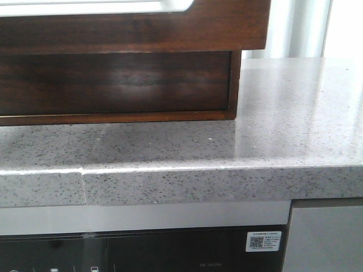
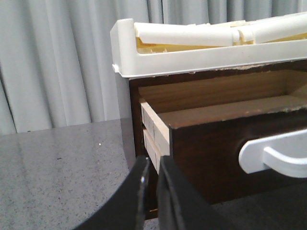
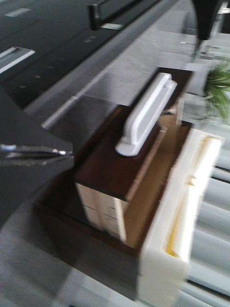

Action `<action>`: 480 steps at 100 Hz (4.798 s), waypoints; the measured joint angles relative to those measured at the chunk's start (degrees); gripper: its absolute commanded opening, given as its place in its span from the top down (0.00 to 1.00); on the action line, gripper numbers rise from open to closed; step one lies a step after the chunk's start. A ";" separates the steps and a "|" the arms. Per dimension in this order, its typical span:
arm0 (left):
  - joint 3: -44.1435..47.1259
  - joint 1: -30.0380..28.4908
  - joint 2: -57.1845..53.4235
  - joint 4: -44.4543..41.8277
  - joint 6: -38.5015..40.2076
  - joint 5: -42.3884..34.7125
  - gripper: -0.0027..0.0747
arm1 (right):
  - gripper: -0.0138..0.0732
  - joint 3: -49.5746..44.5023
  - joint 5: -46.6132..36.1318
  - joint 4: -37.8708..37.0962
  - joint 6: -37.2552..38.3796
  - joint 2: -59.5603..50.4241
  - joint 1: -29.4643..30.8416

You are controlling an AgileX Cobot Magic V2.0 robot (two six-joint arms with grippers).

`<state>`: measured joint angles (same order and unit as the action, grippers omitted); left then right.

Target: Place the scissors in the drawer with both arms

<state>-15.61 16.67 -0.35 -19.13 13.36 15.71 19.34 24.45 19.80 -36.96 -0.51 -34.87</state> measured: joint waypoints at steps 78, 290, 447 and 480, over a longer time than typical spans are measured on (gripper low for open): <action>3.14 0.00 0.00 0.39 0.00 -0.11 0.96 | 0.95 -4.22 -6.51 0.00 0.14 0.00 0.75; 15.83 -20.59 0.00 20.10 -6.40 3.42 0.96 | 0.95 -4.26 -6.51 0.00 0.23 0.00 0.75; 15.83 -20.59 0.00 20.10 -6.40 3.51 0.96 | 0.95 -20.27 -6.01 -22.56 37.63 0.00 44.69; 15.83 -20.59 0.00 20.10 -6.40 3.51 0.96 | 0.95 -20.27 -6.01 -22.56 37.55 0.00 44.69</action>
<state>0.22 -3.92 -0.35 0.98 6.96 19.22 -0.93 18.44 -2.76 0.59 -0.51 9.83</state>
